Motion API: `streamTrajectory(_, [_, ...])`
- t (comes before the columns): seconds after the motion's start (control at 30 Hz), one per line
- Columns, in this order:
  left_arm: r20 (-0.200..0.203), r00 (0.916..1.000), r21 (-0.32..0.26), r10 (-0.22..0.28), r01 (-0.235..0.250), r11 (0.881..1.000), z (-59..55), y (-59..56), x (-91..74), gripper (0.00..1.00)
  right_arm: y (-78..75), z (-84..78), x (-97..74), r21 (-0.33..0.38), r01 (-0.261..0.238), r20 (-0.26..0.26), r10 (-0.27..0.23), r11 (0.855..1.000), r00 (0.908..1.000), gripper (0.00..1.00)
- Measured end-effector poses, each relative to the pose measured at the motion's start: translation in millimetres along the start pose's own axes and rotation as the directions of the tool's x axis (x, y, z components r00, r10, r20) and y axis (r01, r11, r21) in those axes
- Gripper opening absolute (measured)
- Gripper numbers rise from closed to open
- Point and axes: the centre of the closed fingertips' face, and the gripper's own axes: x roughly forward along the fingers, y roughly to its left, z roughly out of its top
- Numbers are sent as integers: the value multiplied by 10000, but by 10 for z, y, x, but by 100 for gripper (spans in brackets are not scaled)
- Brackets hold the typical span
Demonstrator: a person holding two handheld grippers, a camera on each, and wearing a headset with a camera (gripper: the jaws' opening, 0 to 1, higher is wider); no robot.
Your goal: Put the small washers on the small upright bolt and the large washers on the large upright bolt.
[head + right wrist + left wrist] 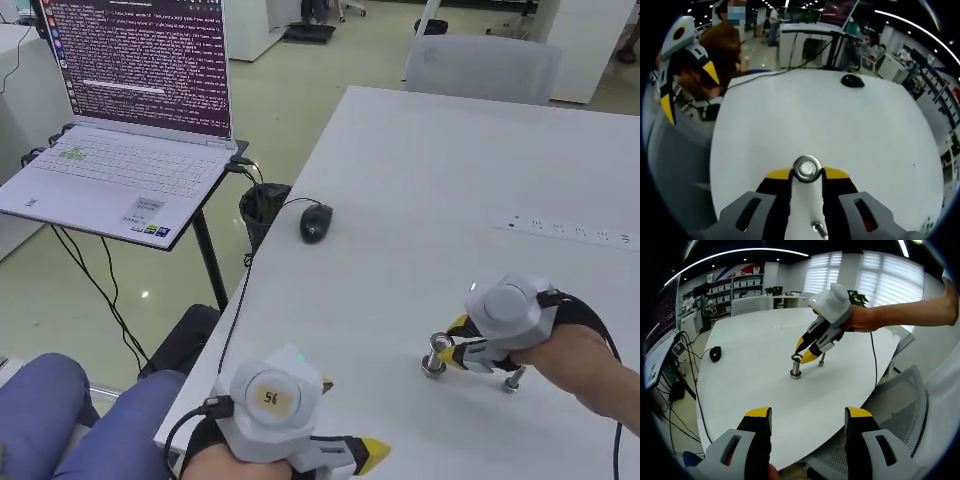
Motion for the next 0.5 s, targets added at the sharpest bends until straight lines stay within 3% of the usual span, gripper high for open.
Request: streamTrajectory(0.5, [-31, 10000, 15, -5, 5, 10000, 14, 17, 1, 58, 1, -70, 162, 67, -265, -424, 267, 9996, 9987, 24])
